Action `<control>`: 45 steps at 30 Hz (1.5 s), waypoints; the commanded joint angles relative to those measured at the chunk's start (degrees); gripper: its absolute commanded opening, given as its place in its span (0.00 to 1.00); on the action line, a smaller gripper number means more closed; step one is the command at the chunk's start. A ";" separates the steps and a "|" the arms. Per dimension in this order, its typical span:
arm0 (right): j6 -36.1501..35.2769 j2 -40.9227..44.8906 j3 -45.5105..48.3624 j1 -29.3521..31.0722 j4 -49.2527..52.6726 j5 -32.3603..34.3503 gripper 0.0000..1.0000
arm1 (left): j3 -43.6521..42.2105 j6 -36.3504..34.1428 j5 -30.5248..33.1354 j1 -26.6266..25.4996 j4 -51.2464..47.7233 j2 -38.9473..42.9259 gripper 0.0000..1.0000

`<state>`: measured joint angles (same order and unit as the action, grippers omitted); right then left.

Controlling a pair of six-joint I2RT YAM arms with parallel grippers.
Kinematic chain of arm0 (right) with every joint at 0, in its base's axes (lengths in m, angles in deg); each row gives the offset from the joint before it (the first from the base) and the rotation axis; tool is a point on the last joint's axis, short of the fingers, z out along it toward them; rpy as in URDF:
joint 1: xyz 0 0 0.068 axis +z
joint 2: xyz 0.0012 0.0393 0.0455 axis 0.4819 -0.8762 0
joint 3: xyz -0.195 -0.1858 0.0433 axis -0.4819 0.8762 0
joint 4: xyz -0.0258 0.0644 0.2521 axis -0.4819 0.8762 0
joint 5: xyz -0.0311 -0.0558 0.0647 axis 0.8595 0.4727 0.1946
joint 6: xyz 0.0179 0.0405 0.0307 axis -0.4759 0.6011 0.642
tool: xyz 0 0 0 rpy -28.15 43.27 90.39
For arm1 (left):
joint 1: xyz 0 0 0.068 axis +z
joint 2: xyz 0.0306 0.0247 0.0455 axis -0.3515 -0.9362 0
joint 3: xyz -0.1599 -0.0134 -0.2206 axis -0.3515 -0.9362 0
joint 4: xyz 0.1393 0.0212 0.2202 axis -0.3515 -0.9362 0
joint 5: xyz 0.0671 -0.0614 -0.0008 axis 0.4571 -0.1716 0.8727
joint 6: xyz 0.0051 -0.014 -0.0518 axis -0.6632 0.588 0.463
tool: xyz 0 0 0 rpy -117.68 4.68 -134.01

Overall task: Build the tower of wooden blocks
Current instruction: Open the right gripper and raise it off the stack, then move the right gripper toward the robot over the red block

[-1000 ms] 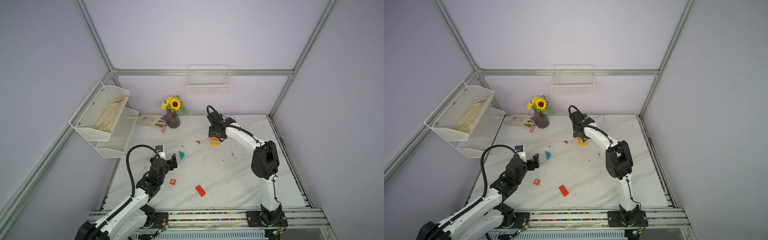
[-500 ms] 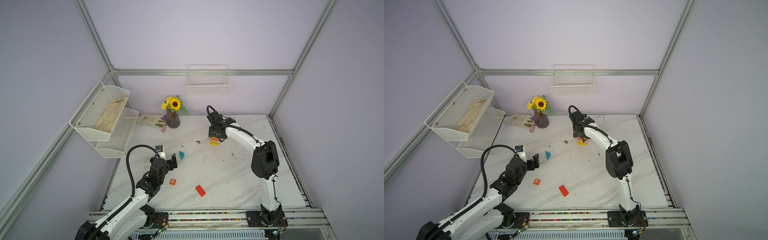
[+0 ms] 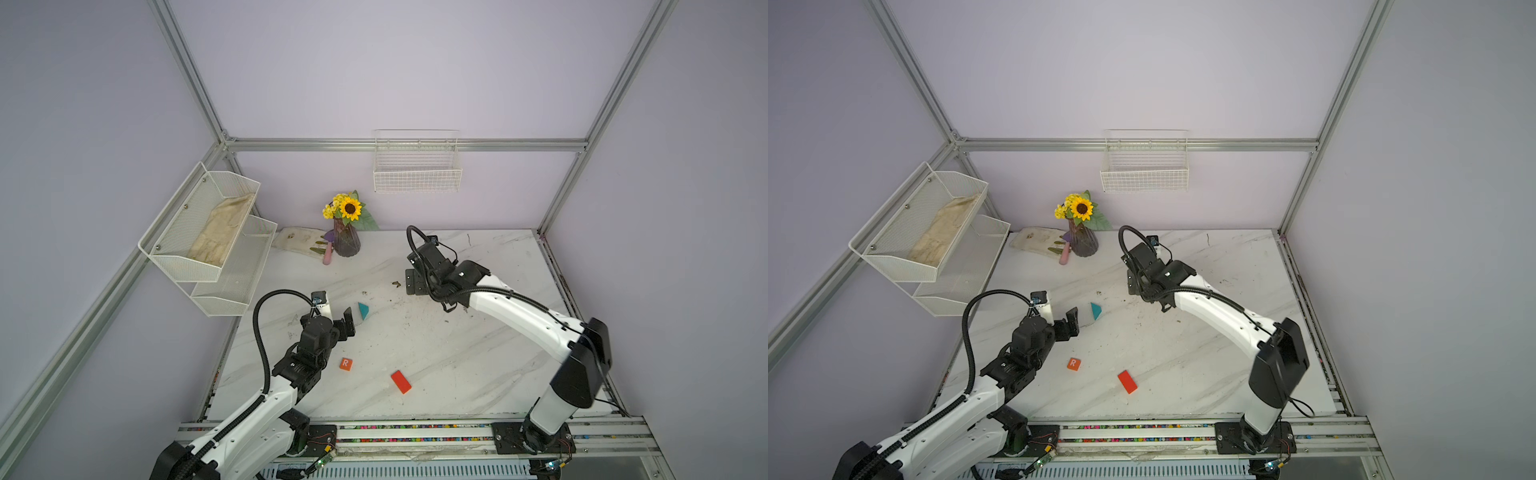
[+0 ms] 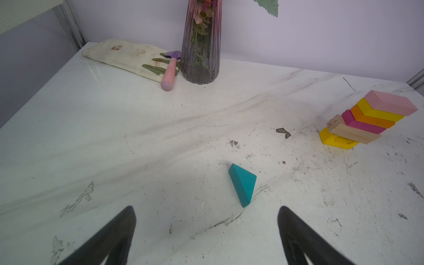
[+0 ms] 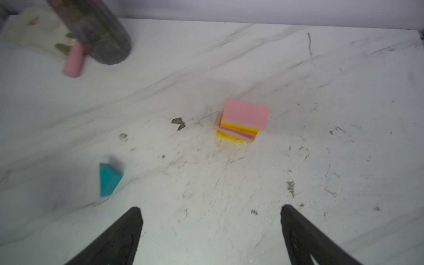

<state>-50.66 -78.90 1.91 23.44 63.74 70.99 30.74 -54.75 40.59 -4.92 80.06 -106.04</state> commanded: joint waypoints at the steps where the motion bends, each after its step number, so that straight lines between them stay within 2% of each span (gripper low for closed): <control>1: -0.16 4.75 12.62 2.03 -7.60 -4.12 0.96 | -0.34 -0.61 0.20 0.27 2.39 0.28 0.95; 5: 1.30 8.99 26.22 5.61 -16.13 -14.30 0.95 | -0.68 -0.39 0.19 0.27 2.21 1.01 0.94; 6: 1.89 8.97 27.69 6.90 -16.31 -14.41 0.94 | -0.69 -0.37 0.17 0.26 2.16 1.28 0.94; 12: 4.68 6.13 33.35 15.76 -20.79 -13.93 0.91 | -1.06 -0.03 0.24 0.22 1.53 2.22 0.93; 17: 5.62 -2.00 29.17 24.48 -19.17 -8.37 0.87 | -1.43 0.33 0.33 0.24 1.08 3.35 0.93; 20: 6.47 -7.17 26.39 26.78 -16.81 -5.76 0.82 | -1.78 0.40 0.33 0.19 1.15 4.07 0.93; 25: 11.14 -12.03 24.58 26.94 -10.17 0.16 0.78 | -2.14 0.43 0.33 0.20 1.09 4.81 0.93; 30: 12.66 -10.99 26.59 26.94 -9.05 0.66 0.77 | -2.14 0.45 0.35 0.25 1.15 4.73 0.93; 34: 13.96 -10.50 27.29 26.73 -6.16 3.52 0.75 | -2.14 0.43 0.37 0.24 1.18 4.74 0.93; 45: 15.26 -2.86 34.67 20.05 -6.19 2.19 0.72 | -2.14 0.51 0.33 0.15 1.26 4.69 0.93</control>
<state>-37.02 -82.98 35.12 44.73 54.65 72.54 30.59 -54.64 40.61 -4.92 79.82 -101.91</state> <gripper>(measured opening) 0.720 0.930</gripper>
